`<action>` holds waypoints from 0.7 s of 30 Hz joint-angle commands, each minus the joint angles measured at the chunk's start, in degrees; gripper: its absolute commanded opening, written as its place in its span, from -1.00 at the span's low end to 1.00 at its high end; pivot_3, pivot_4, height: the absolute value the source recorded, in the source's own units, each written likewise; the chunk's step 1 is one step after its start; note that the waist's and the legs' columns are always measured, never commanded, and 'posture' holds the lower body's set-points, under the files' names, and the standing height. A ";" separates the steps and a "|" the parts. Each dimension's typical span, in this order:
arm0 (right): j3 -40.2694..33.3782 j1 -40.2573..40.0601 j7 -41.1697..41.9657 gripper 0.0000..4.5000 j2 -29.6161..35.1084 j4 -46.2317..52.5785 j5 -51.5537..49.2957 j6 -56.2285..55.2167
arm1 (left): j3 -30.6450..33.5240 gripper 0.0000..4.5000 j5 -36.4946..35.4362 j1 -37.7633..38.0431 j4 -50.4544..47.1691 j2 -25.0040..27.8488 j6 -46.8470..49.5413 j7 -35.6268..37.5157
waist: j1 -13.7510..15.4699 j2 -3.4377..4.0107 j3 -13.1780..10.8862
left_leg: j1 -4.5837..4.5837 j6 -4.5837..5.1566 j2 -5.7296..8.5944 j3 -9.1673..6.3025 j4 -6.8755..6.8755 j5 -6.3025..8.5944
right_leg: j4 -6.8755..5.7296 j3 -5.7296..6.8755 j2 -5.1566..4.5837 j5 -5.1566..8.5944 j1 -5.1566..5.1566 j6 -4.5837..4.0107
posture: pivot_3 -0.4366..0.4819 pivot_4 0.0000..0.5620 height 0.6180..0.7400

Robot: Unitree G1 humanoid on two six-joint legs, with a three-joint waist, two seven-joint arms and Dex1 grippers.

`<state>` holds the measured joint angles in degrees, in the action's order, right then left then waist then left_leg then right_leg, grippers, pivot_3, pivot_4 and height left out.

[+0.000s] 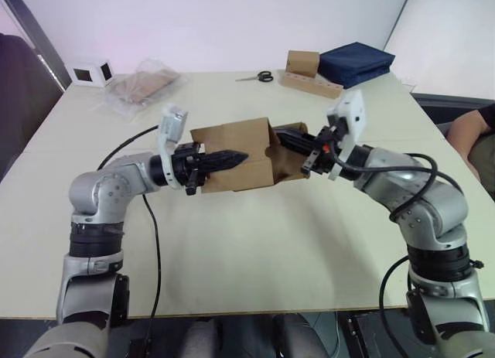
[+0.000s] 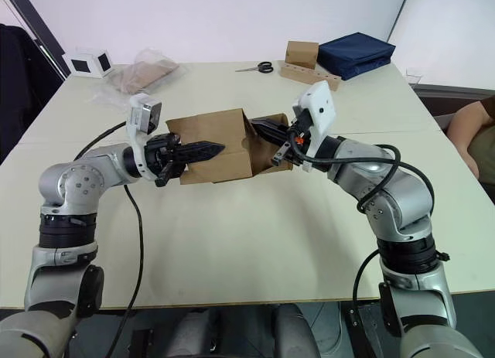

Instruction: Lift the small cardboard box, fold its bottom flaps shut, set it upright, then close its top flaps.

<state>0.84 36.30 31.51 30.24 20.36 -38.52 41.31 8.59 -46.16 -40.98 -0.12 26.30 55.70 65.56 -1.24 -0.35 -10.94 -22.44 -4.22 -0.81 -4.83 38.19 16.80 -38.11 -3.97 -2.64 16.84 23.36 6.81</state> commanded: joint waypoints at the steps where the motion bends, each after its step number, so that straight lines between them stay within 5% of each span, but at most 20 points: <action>1: 0.53 1.29 0.42 -1.00 -1.07 2.26 0.68 -0.90 | 1.00 -0.99 -2.30 -0.72 -0.97 0.58 0.07 -0.96 | 0.01 0.00 0.00 | 0.00 0.00 0.00 0.00 0.00 0.00 | 0.00 0.00 -0.01 0.00 0.00 0.00 | -0.05 -0.47 1.00; 21: 1.84 3.13 1.73 -1.00 -2.94 4.08 4.19 -1.14 | -0.67 -0.99 -3.69 0.35 -1.32 1.51 -0.57 -3.65 | -0.07 0.00 0.00 | 0.00 0.00 0.00 0.00 -0.01 0.00 | 0.01 0.00 0.00 0.00 0.00 0.00 | -0.05 -0.47 1.00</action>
<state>3.88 38.06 32.59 26.88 21.23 -33.99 40.83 7.66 -50.02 -40.24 -1.01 27.05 56.66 62.19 -1.31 -0.35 -10.95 -22.44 -4.22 -0.81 -4.83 38.18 16.80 -38.10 -3.97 -2.64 16.84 23.36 6.81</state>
